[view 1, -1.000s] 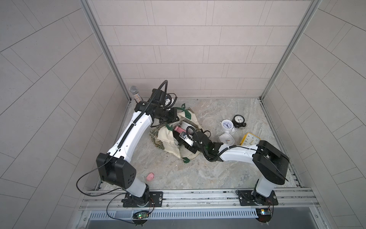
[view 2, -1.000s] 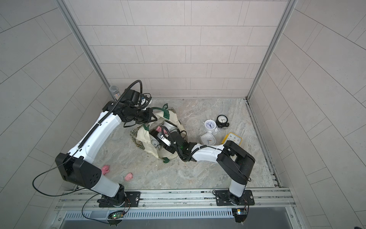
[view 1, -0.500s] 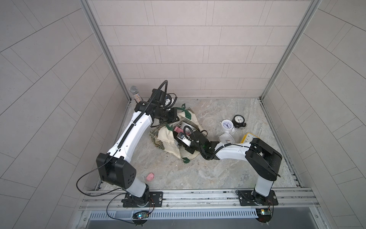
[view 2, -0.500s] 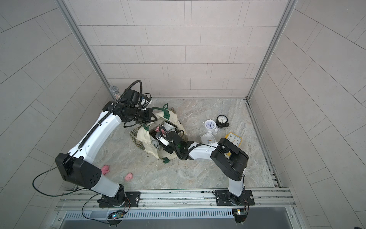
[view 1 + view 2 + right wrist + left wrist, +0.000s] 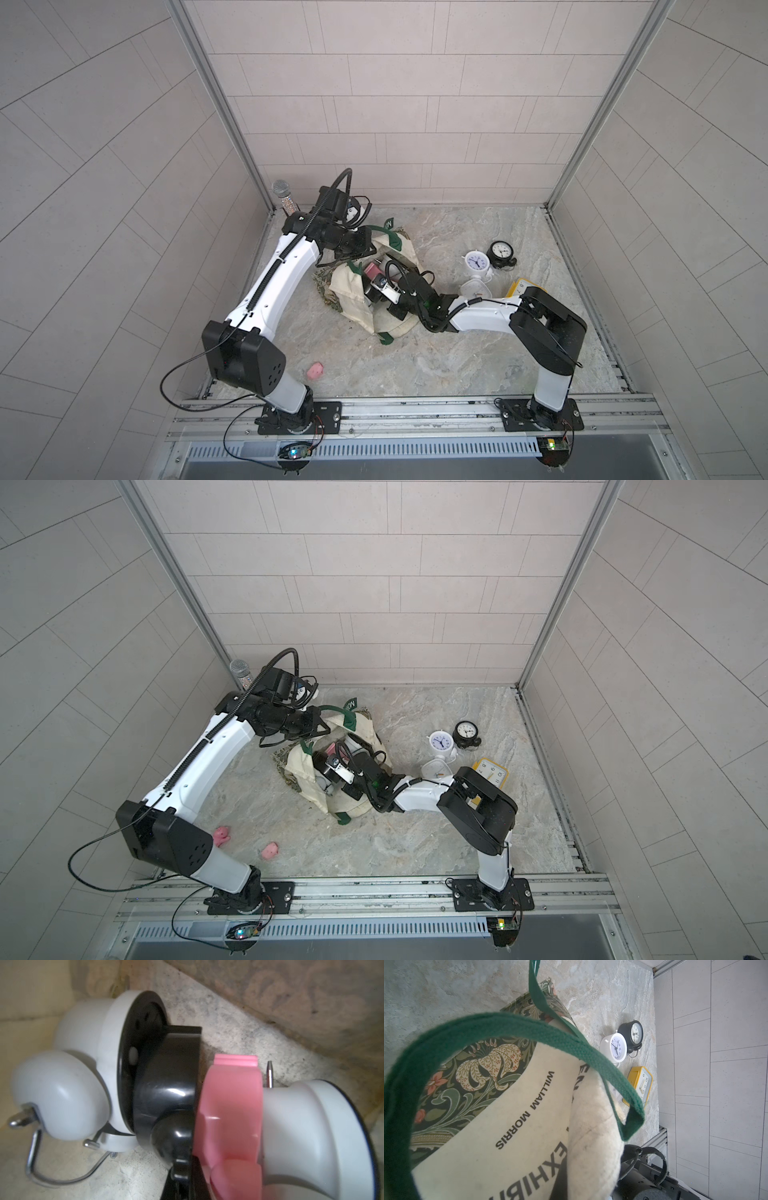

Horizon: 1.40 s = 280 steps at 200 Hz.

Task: Take the alarm clock out of the canvas bag
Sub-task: Pick up the alarm from the canvas bag.

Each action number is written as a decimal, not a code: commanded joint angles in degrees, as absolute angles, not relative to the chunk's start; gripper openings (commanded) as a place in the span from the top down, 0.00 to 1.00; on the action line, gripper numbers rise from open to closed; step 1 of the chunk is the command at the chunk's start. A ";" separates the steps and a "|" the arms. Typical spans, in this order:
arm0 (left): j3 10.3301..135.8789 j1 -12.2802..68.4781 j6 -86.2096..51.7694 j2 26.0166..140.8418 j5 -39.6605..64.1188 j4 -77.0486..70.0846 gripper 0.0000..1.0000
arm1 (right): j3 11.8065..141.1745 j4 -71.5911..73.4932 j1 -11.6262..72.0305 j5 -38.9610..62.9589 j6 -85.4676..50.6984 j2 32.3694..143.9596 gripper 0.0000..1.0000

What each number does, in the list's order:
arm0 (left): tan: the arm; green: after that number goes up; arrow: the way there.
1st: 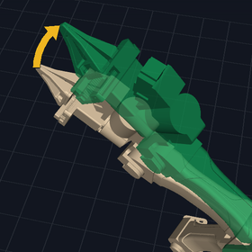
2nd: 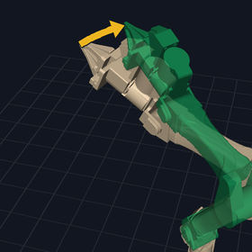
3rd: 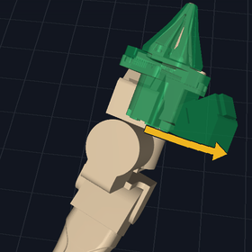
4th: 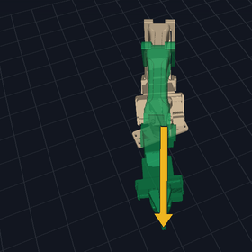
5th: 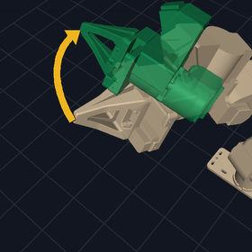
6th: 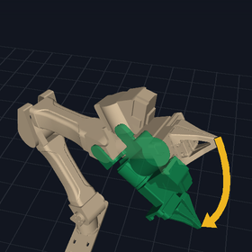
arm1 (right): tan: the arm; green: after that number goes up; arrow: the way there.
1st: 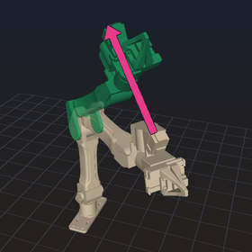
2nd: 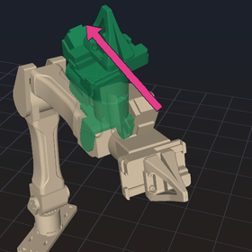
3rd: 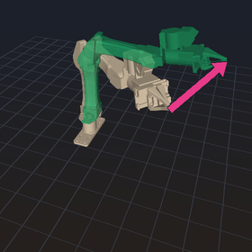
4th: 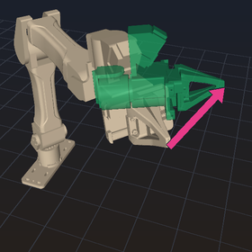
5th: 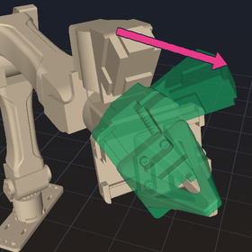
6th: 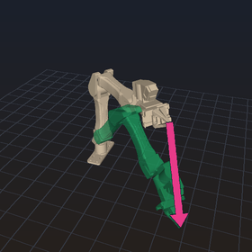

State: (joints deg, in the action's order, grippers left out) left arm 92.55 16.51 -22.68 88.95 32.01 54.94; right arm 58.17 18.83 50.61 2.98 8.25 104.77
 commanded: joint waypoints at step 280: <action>94.04 14.68 -22.15 86.90 36.43 51.74 1.00 | 66.65 -29.81 33.70 27.62 -7.60 59.88 1.00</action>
